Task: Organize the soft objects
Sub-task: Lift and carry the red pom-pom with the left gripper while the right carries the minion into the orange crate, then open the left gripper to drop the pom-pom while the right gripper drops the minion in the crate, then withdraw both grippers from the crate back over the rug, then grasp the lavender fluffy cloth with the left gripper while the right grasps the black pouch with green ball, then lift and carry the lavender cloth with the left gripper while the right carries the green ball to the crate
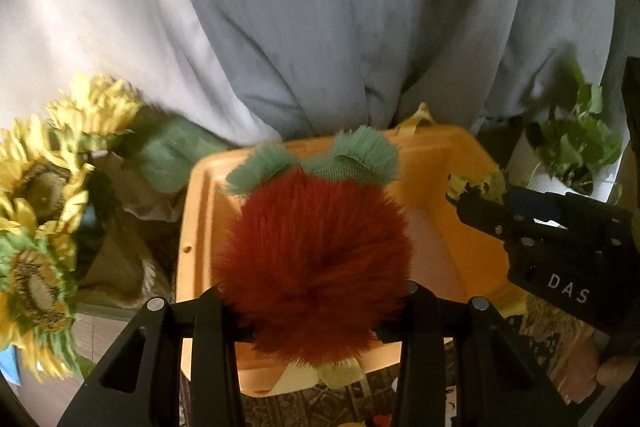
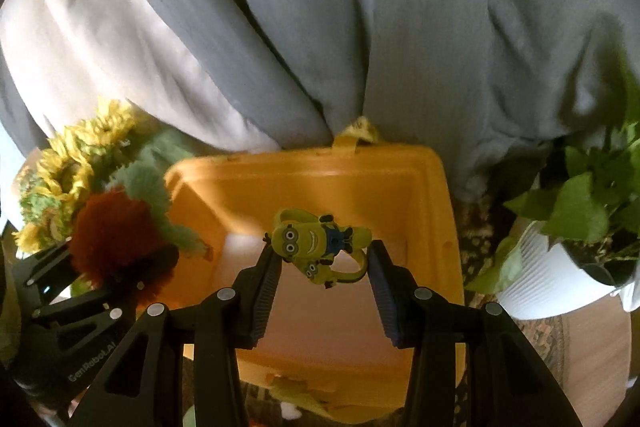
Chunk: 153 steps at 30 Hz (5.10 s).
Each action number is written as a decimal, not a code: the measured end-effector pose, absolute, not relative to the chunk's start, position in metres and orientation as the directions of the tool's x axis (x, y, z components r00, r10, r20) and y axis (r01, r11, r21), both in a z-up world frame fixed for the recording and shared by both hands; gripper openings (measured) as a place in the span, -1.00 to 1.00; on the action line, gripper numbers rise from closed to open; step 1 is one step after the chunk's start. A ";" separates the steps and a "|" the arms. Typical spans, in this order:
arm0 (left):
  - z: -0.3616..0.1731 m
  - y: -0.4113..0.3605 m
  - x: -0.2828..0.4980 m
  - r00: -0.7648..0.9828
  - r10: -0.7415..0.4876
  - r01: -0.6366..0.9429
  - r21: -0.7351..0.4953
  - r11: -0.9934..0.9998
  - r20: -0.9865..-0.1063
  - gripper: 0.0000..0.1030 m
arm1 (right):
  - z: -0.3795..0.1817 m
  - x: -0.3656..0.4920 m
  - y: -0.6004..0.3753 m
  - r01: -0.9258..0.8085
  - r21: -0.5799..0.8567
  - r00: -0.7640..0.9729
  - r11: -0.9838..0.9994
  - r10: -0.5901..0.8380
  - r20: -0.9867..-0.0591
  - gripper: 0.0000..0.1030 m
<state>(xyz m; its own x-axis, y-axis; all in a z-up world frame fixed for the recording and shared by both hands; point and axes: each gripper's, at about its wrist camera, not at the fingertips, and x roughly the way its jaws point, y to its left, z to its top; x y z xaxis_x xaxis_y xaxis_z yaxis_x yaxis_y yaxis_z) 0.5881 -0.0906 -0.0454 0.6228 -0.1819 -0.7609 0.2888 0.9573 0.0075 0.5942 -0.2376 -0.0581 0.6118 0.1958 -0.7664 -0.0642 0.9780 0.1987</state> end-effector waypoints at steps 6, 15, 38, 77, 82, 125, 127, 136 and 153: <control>-0.065 -0.095 0.597 0.556 -0.163 0.303 0.016 0.953 -0.815 0.04 | -0.079 0.607 -0.243 -0.044 0.227 0.527 0.973 0.216 -0.822 -0.01; -0.064 -0.094 0.590 0.561 -0.151 0.296 0.027 0.955 -0.814 0.33 | -0.079 0.605 -0.247 -0.021 0.258 0.513 0.966 0.232 -0.826 0.18; 0.010 -0.072 0.474 0.763 -0.200 0.257 0.005 0.966 -0.615 0.70 | 0.018 0.492 -0.246 -0.012 0.184 0.772 0.983 0.126 -0.623 0.19; -0.051 -0.064 0.310 0.758 -0.191 0.197 -0.061 0.979 -0.624 0.82 | -0.037 0.319 -0.248 0.043 0.133 0.745 0.990 0.057 -0.665 0.36; -0.066 -0.068 0.312 0.723 -0.197 0.190 -0.084 0.978 -0.662 0.75 | -0.060 0.315 -0.253 0.072 0.146 0.684 0.987 0.058 -0.727 0.36; -0.187 -0.100 0.404 0.334 -0.312 0.179 -0.265 0.947 -0.889 -0.39 | -0.186 0.371 -0.273 0.191 0.266 0.296 0.945 0.203 -0.933 0.25; -0.185 -0.101 0.402 0.341 -0.317 0.190 -0.265 0.945 -0.885 -0.51 | -0.185 0.370 -0.272 0.187 0.265 0.299 0.946 0.202 -0.933 0.25; -0.163 -0.098 0.388 0.405 -0.327 0.230 -0.251 0.940 -0.854 -0.56 | -0.162 0.362 -0.273 0.143 0.269 0.381 0.952 0.198 -0.903 0.24; -0.094 -0.084 0.364 0.617 -0.287 0.268 -0.146 0.952 -0.733 -0.56 | -0.096 0.357 -0.251 -0.013 0.220 0.593 0.975 0.185 -0.784 0.24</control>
